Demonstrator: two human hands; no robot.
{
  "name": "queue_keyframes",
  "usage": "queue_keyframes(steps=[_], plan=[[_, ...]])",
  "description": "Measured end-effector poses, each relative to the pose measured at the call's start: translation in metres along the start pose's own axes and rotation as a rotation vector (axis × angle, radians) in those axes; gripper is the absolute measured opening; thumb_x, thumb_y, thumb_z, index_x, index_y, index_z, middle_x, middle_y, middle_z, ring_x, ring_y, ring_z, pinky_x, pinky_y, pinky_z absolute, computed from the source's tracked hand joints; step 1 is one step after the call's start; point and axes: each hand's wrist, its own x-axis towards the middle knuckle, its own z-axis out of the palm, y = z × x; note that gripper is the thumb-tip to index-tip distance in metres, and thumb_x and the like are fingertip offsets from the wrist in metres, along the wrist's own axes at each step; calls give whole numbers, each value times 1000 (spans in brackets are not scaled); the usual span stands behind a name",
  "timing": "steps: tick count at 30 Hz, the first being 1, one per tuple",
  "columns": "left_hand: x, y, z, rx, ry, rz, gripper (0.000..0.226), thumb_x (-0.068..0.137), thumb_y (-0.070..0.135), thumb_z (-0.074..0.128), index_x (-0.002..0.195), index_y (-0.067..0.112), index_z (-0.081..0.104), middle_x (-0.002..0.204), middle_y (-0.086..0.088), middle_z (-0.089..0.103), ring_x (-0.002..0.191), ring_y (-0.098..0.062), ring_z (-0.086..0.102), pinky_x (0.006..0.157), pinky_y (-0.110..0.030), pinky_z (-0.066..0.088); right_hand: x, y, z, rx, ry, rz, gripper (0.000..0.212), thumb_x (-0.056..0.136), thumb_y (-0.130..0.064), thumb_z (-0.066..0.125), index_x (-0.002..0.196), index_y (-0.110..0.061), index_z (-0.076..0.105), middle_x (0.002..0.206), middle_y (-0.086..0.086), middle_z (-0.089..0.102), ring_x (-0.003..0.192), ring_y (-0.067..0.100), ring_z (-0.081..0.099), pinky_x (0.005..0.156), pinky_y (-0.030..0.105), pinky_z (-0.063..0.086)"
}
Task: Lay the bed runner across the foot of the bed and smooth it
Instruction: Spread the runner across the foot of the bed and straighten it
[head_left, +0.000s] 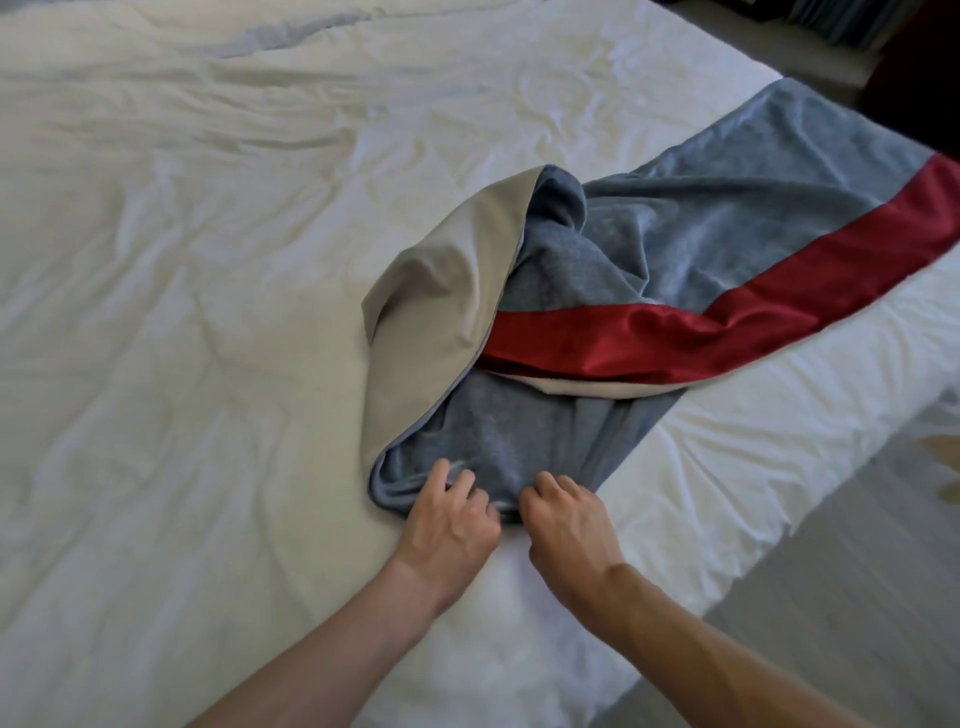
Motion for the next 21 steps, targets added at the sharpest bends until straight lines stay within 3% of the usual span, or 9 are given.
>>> queue_keyframes(steps=[3, 9, 21], plan=[[-25, 2, 3, 4, 3, -8, 22, 44, 5, 78, 47, 17, 60, 47, 1, 53, 54, -20, 54, 71, -37, 54, -16, -19, 8, -5, -110, 5, 25, 76, 0, 55, 98, -10, 60, 102, 8, 57, 93, 28, 55, 78, 35, 43], [-74, 7, 8, 32, -15, -15, 21, 44, 3, 78, 48, 15, 61, 47, -1, 54, 58, -23, 57, 70, -39, 54, -51, -57, 18, 112, -120, 12, 24, 80, 0, 50, 100, -12, 58, 105, 7, 57, 92, 26, 54, 75, 33, 42], [-150, -6, 36, 19, 129, -33, 17, 63, 0, 70, 59, 16, 64, 57, 1, 59, 60, -20, 56, 68, -35, 50, -83, -122, 38, 175, -50, 10, 22, 83, -1, 47, 99, -12, 58, 104, 8, 59, 92, 25, 56, 72, 33, 42]])
